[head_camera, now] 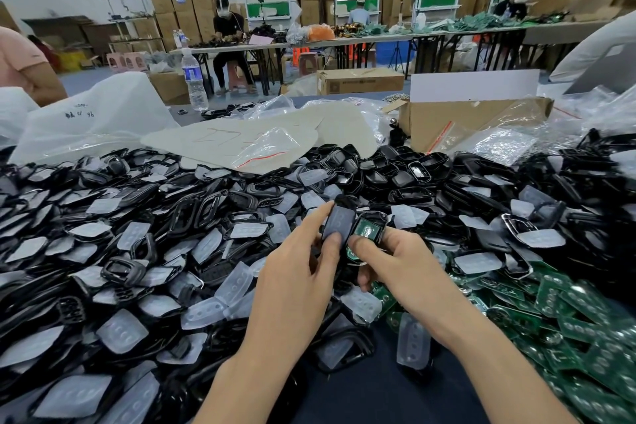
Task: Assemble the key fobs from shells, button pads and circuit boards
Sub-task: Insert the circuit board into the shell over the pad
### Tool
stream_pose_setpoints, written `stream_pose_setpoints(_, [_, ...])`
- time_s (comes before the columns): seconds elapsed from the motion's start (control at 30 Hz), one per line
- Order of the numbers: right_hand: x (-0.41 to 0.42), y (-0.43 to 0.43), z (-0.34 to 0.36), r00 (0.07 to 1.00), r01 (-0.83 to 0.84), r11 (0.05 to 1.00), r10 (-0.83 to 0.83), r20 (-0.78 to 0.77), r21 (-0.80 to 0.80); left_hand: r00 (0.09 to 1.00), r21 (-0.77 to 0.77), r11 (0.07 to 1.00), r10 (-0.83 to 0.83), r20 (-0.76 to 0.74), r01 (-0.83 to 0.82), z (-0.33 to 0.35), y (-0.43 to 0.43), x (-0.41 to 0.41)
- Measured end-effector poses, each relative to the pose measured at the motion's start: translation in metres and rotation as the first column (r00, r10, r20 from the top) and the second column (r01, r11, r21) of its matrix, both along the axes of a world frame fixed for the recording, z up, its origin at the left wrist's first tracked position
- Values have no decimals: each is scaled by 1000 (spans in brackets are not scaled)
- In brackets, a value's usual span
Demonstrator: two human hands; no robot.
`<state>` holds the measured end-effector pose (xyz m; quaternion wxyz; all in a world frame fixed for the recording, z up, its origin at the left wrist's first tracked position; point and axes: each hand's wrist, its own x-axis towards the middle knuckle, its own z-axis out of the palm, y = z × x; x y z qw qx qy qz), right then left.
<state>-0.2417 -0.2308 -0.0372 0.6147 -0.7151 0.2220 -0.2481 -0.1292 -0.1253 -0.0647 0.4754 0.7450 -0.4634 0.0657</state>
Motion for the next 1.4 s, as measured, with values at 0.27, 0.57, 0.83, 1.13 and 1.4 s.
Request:
stream_pose_setpoints(0.27, [1, -3, -4, 999, 30, 998, -31, -15, -47, 998, -8, 1000, 17, 60, -17, 1, 1, 0])
stream_pose_setpoints(0.57, [2, -3, -5, 997, -70, 995, 67, 32, 74, 990, -9, 996, 84, 117, -83, 4, 2, -4])
stream_pose_setpoints(0.83, [1, -2, -3, 989, -136, 971, 120, 89, 196, 989, 36, 995, 83, 120, -88, 7, 4, -6])
stream_pose_setpoints(1.13, [7, 1, -5, 990, -87, 983, 67, 126, 162, 994, 109, 994, -18, 107, 6, 2, 5, -8])
stream_pose_setpoints(1.4, [7, 3, -3, 986, -90, 975, 59, 156, 202, 990, 78, 987, -140, 21, 138, -2, 5, -2])
